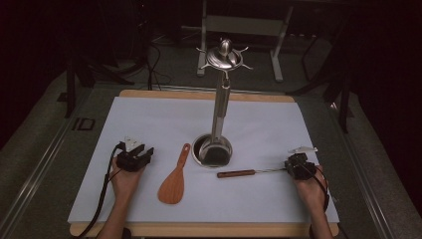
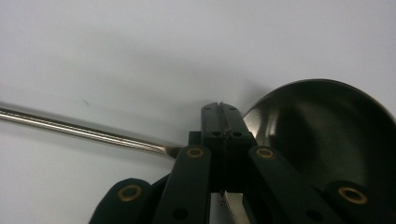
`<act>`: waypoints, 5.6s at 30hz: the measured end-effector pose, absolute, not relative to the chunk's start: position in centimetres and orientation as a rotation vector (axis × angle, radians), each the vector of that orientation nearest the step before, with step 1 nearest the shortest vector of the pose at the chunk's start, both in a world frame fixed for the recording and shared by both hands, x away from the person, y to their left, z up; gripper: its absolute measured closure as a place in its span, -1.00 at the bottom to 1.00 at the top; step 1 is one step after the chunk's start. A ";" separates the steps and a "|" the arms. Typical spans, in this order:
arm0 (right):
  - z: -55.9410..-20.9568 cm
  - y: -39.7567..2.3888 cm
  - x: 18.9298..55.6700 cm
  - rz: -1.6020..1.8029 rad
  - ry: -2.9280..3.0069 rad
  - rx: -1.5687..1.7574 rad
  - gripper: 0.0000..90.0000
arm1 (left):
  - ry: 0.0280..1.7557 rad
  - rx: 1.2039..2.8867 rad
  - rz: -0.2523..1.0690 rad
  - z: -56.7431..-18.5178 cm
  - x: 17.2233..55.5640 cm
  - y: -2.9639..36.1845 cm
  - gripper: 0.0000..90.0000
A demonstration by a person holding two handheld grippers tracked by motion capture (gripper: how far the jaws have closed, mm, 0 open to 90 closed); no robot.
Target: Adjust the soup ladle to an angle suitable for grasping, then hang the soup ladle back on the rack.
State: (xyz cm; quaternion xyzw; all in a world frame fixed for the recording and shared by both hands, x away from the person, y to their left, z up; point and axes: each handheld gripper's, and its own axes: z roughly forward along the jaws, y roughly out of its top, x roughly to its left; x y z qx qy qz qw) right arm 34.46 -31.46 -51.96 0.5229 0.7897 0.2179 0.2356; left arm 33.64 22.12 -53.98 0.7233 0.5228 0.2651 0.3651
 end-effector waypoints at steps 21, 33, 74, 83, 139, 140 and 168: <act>-50.9 -32.2 31.4 0.543 2.184 1.440 0.97 | 1.344 1.864 0.683 -54.0 33.7 22.1 0.32; -48.1 -28.5 31.4 0.635 2.329 1.125 0.61 | 1.348 1.865 0.679 -54.0 33.7 22.1 0.32; -49.1 -20.7 34.0 0.409 2.915 0.456 0.46 | 1.347 1.861 0.684 -54.0 33.7 22.0 0.32; -49.8 -19.9 35.5 0.338 2.939 0.481 0.45 | 1.347 1.860 0.684 -54.0 33.7 22.0 0.32; -49.6 -23.5 43.7 0.137 2.989 0.845 0.65 | 1.347 1.860 0.681 -54.0 33.7 22.1 0.31; -49.6 -23.5 43.7 0.138 2.989 0.841 0.65 | 1.347 1.860 0.682 -54.0 33.7 22.1 0.31; -45.9 -24.1 42.0 0.422 2.860 0.816 0.65 | 1.349 1.859 0.683 -54.0 33.7 22.1 0.31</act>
